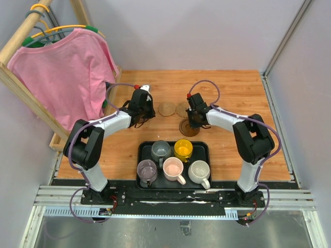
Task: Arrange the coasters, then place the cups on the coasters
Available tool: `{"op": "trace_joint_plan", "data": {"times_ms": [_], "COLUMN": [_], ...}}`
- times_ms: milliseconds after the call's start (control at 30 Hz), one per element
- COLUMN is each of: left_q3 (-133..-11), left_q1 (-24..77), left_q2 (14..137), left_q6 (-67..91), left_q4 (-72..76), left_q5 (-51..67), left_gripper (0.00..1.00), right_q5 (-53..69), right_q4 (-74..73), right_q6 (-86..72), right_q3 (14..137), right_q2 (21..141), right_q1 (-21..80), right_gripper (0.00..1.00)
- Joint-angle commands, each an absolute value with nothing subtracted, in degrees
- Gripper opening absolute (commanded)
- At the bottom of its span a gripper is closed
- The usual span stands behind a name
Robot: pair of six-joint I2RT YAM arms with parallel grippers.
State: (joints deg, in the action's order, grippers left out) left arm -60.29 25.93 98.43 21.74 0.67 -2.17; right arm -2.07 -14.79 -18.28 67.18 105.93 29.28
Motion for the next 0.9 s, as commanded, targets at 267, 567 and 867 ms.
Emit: {"op": "trace_joint_plan", "data": {"times_ms": [267,567,867], "left_q3": [-60.7,-62.2,-62.3], "left_q1": [24.0,23.2,21.5], "left_q2": [97.2,98.7,99.1], "left_q6": [21.3,20.4,19.9], "left_q4": [-0.5,-2.0,-2.8], "left_q5": [-3.7,-5.1,-7.6], "left_gripper": [0.08,0.09,0.16], "right_q5": [-18.0,-19.7,-13.8], "right_q4": [-26.3,-27.4,-27.5], "right_q6": [-23.5,-21.1,-17.9], "right_q3": [70.4,78.6,89.2], "right_q2": [108.7,114.6,122.0], "right_q1": [24.8,18.2,15.9], "right_gripper": [0.01,0.01,0.01]}}
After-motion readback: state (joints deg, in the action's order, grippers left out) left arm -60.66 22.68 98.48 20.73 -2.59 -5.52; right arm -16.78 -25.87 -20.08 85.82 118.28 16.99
